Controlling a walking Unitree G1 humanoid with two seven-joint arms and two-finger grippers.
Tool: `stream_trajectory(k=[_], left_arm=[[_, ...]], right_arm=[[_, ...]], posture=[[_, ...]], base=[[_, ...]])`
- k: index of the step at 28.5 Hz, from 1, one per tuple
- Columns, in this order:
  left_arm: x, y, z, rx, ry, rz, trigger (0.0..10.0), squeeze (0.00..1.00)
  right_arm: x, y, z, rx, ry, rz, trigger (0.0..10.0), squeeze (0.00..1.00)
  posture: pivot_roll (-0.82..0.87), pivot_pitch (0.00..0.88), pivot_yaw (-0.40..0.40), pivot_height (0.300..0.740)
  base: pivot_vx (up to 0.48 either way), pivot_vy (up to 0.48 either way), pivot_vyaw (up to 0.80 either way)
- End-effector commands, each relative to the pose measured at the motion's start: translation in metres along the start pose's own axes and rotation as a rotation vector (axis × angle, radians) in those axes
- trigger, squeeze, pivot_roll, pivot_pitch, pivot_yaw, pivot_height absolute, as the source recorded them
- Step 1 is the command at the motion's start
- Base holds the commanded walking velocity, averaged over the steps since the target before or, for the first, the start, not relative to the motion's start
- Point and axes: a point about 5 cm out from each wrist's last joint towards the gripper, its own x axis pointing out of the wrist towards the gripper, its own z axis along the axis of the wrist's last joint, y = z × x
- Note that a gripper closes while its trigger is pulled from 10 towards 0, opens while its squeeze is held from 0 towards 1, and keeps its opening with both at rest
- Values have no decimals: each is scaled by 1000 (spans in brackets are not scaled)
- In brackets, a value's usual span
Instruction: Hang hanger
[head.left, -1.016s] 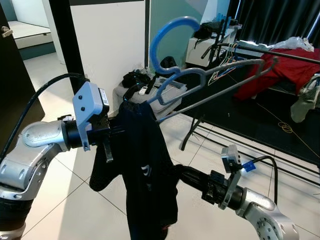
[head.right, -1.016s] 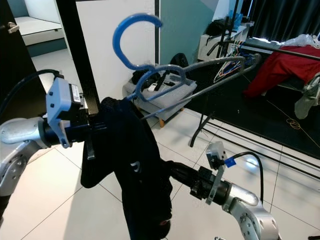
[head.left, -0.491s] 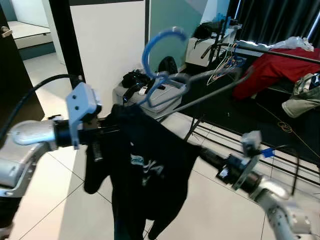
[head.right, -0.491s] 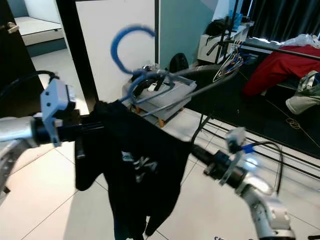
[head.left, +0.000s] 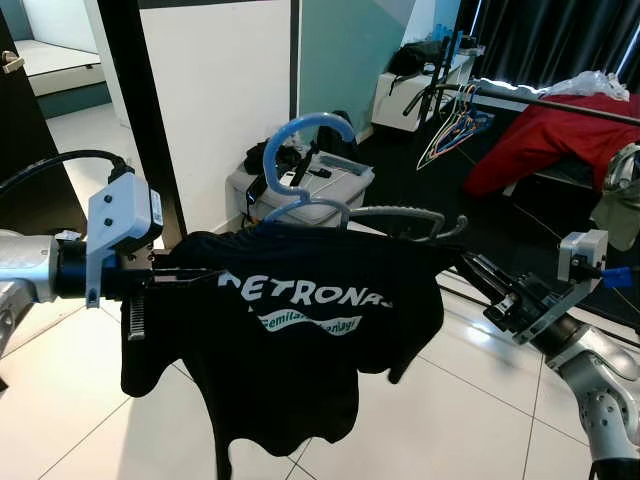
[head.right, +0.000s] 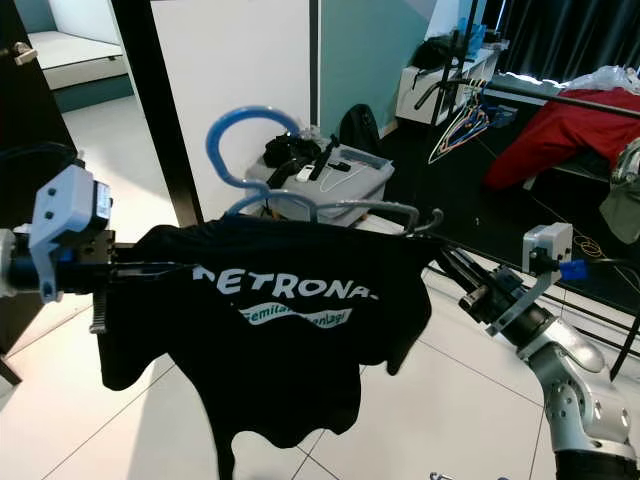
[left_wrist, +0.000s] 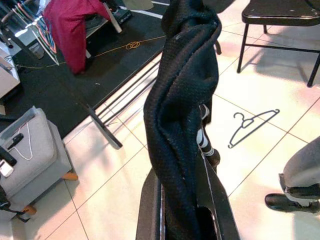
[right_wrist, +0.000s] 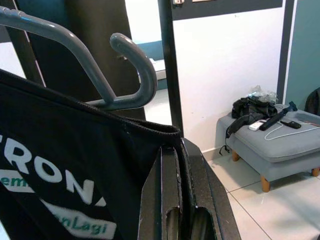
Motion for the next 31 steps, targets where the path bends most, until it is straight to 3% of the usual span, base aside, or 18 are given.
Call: stream_trajectory(k=[1,15,21,26,27,28,29,31], left_arm=[[-9,1,6,24,32,-23,10000,0],[-19,2,-15,12,229,-113,10000,0],[-23,2,-19,-6,268,-163,10000,0],[-17,-1,-20,-6,268,-208,10000,0],[-10,-4,-21,-5,256,-231,10000,0],[5,-11,-26,-6,229,-261,10000,0],[5,-11,-26,-6,229,-261,10000,0],[25,-20,-31,-7,193,-297,10000,0]], right_arm=[[-5,-3,1,-9,-4,-35,0,0],[-4,2,6,-19,-17,-5,0,0],[-3,3,8,-25,-15,13,0,0],[4,10,9,-26,-10,66,0,0],[10,16,9,-25,-6,112,0,0],[27,36,7,-17,4,233,0,0],[27,36,7,-17,4,233,0,0],[47,69,6,-11,21,432,0,0]], posture=[[-8,0,-26,740],[-12,0,-16,740],[-8,0,-15,740],[-9,0,-13,740],[-11,0,-12,740],[-20,0,-9,740],[-20,0,-9,740],[-22,0,-10,740]], base=[[0,0,0],[0,0,0],[0,0,0],[0,0,0],[0,0,0],[0,0,0],[0,0,0],[0,0,0]])
